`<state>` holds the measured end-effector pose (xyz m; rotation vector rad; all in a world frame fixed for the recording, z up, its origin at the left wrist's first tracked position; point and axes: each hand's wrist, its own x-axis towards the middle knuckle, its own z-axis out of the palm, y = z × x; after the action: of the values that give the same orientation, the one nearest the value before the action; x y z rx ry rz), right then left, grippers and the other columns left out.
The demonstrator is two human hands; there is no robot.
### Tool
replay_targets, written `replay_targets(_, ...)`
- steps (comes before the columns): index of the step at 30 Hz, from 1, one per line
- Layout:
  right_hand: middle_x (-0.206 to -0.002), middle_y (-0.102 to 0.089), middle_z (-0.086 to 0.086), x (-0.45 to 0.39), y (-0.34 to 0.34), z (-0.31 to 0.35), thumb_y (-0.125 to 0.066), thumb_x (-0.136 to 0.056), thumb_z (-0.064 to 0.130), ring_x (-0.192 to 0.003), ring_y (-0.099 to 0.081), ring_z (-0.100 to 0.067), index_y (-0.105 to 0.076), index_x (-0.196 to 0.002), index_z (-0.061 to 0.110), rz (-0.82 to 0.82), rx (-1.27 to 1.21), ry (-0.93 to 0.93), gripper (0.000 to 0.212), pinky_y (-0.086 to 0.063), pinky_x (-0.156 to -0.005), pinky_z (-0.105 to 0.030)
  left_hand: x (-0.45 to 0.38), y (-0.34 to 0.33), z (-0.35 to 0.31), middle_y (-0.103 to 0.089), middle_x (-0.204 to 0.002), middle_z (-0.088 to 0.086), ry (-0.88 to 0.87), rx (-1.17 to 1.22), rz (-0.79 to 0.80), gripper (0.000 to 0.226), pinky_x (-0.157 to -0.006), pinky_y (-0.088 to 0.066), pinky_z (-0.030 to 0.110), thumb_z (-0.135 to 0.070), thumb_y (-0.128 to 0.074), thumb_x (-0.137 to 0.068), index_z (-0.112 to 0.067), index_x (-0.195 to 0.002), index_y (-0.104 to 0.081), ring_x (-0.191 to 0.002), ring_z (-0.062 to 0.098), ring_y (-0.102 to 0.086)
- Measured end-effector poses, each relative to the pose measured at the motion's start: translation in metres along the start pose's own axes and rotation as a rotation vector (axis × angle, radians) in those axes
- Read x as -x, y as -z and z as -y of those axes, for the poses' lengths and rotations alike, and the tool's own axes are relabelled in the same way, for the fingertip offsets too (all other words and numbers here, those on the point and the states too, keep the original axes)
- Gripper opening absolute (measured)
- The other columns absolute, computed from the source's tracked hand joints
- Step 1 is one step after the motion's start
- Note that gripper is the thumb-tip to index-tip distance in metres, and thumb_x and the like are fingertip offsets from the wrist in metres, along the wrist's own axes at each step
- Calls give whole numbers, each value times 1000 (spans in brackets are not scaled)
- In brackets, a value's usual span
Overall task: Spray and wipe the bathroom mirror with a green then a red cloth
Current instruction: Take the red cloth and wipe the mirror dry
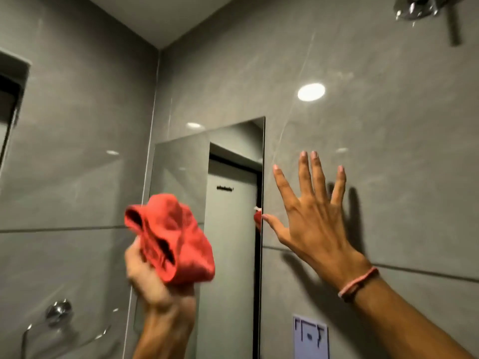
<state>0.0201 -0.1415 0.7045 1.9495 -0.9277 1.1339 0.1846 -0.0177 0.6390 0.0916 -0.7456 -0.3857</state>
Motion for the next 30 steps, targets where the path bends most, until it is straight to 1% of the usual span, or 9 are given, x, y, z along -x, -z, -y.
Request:
replay_targets(1,-170,17,-26,-16,-2,-4,-46,-87,76,-158,19,-40,3,-164,32,-4,37,1,100,6,-120,-76,-24,-12,4,-69,-109,-1,-124,-45,-13,44,-80,-56,35,-41,-31,-100,-25,-122,-66,-90,14,-67)
replay_targets(2,-169,18,-26,-30,-5,-7,-45,-87,76,-158,19,-40,4,-163,32,-4,77,6,101,7,-119,-77,-51,-27,11,-71,-119,-5,-303,-240,17,47,-89,-56,34,-34,-29,-102,-23,-138,-57,-100,9,-69)
replay_targets(4,-169,18,-28,-57,-9,-18,-42,-87,77,-158,18,-41,3,-164,30,-8,156,10,101,5,-117,-79,-97,-72,28,-53,-153,-2,-587,-692,152,53,-118,-42,39,-29,-27,-103,-24,-156,-31,-139,13,-51)
replay_targets(6,-169,16,-30,-73,-14,-27,-29,-87,81,-159,16,-41,1,-164,28,-17,242,20,98,4,-117,-78,-137,-90,65,-19,-170,5,-657,-1076,297,53,-128,-21,50,-29,-29,-106,-30,-158,-21,-158,21,-17)
replay_targets(9,-169,11,-30,-84,-25,-29,-11,-84,88,-159,12,-43,-1,-163,27,-64,274,33,100,6,-118,-75,-173,-89,111,-4,-172,5,-705,-1515,406,54,-127,-15,54,-34,-32,-107,-34,-158,-16,-159,22,-1)
replay_targets(15,-168,10,-30,-95,-44,-23,-10,-87,82,-158,10,-47,-6,-162,34,-128,299,69,90,7,-118,-74,-207,-79,128,-7,-172,-1,-890,-1448,484,56,-129,-13,51,-49,-25,-102,-42,-157,-17,-159,16,1)
replay_targets(20,-169,20,-26,-103,-48,-18,0,-86,82,-157,18,-47,14,-160,36,-147,316,63,88,15,-116,-75,-253,-87,117,-5,-171,-2,-966,-1459,558,55,-127,-13,55,-47,-26,-103,-38,-157,-20,-159,21,-5)
replay_targets(25,-170,16,-23,-102,-51,-17,4,-88,79,-158,14,-45,14,-161,36,-164,343,56,85,11,-119,-74,-336,-73,92,-17,-171,5,-820,-1437,322,52,-124,-17,54,-49,-27,-102,-45,-154,-23,-158,26,-14)
replay_targets(30,-171,11,-23,-101,-54,-18,6,-89,77,-159,8,-44,10,-161,35,-186,371,57,84,2,-121,-73,-386,28,79,-22,-170,8,-650,-1430,68,52,-126,-20,46,-45,-26,-104,-38,-156,-25,-158,25,-17)
